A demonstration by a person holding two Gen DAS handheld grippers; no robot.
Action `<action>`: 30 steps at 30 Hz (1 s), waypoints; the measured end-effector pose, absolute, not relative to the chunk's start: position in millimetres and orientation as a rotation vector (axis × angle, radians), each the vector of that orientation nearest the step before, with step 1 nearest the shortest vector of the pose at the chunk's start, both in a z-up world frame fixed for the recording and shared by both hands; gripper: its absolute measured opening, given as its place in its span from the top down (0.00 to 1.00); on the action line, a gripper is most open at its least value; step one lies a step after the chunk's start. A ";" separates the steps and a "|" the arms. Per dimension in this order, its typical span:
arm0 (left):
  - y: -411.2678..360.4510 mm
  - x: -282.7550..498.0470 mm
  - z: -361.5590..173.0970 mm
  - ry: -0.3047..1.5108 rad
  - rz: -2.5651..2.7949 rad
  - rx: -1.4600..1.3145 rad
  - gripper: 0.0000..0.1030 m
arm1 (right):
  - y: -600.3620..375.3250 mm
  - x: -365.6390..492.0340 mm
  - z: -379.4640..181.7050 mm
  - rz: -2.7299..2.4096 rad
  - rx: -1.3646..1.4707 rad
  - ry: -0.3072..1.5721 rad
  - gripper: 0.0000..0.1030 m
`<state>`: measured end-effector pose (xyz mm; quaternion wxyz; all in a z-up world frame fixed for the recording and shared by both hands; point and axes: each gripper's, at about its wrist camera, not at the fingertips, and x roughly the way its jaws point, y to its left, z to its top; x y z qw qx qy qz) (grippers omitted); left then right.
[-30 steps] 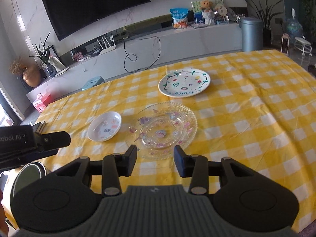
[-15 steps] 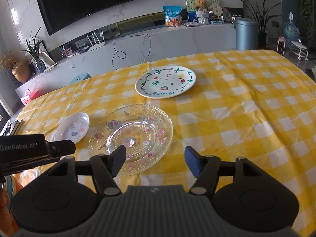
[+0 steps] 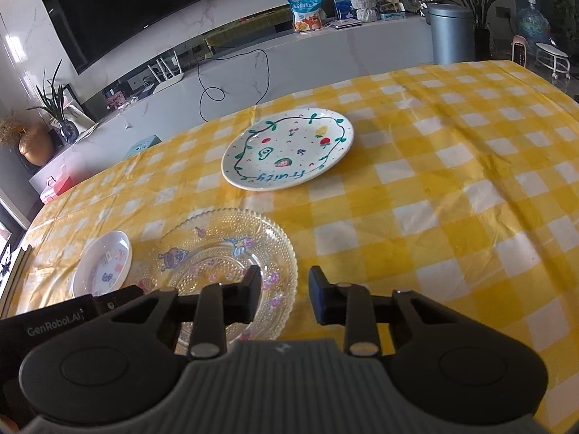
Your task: Organize plates and bowls
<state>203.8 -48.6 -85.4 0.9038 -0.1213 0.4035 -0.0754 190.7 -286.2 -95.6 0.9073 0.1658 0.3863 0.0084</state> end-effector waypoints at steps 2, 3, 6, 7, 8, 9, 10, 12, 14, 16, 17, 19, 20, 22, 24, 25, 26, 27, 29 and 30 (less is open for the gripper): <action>-49.1 206.7 -88.3 0.836 -0.156 -0.250 0.64 | -289.3 193.6 -99.9 0.011 0.360 0.804 0.78; -49.3 207.9 -90.0 0.839 -0.155 -0.247 0.66 | -290.7 195.1 -102.2 0.011 0.365 0.807 0.80; -49.7 209.8 -92.6 0.833 -0.153 -0.239 0.72 | -292.4 195.6 -104.5 0.015 0.366 0.798 0.80; -50.2 210.4 -93.0 0.833 -0.158 -0.237 0.74 | -292.7 195.8 -105.0 0.017 0.366 0.795 0.80; -50.7 210.9 -93.4 0.830 -0.165 -0.238 0.77 | -292.6 195.4 -105.2 0.017 0.368 0.792 0.80; -51.9 212.1 -93.8 0.827 -0.177 -0.239 0.80 | -292.6 195.2 -105.6 0.018 0.372 0.789 0.80; -52.6 212.3 -94.0 0.825 -0.181 -0.239 0.80 | -292.8 195.2 -105.9 0.019 0.377 0.787 0.80; -53.2 213.6 -94.4 0.823 -0.179 -0.240 0.80 | -293.7 195.4 -106.5 0.029 0.401 0.788 0.81; -52.0 213.9 -94.9 0.822 -0.181 -0.250 0.81 | -294.4 195.4 -107.2 0.038 0.423 0.791 0.81; -51.8 215.1 -95.0 0.822 -0.182 -0.255 0.81 | -293.1 195.1 -107.2 0.039 0.431 0.793 0.82; -51.5 215.2 -95.1 0.822 -0.180 -0.256 0.81 | -292.3 195.1 -106.9 0.030 0.429 0.794 0.86; -50.9 216.1 -95.0 0.827 -0.174 -0.263 0.82 | -290.7 194.8 -106.7 0.012 0.421 0.792 0.89; -50.7 216.3 -94.6 0.831 -0.171 -0.265 0.82 | -290.8 194.5 -106.5 0.009 0.425 0.792 0.90; -50.7 215.2 -93.4 0.837 -0.166 -0.263 0.82 | -292.8 194.0 -105.7 0.003 0.446 0.798 0.90; -51.7 211.5 -91.3 0.840 -0.170 -0.253 0.82 | -293.8 191.5 -103.4 0.006 0.445 0.798 0.91; -52.1 209.0 -90.0 0.842 -0.171 -0.252 0.82 | -294.0 189.6 -101.7 0.007 0.441 0.797 0.91; -52.1 206.5 -88.3 0.846 -0.170 -0.256 0.82 | -294.8 187.8 -99.7 0.007 0.440 0.797 0.91; -52.3 203.3 -86.8 0.850 -0.169 -0.259 0.82 | -295.7 185.8 -97.9 0.005 0.442 0.798 0.92; -53.7 195.2 -83.0 0.850 -0.172 -0.256 0.82 | -297.5 180.0 -93.9 -0.002 0.450 0.798 0.92; -55.8 188.7 -80.1 0.843 -0.176 -0.245 0.82 | -298.2 176.1 -91.6 -0.007 0.453 0.797 0.92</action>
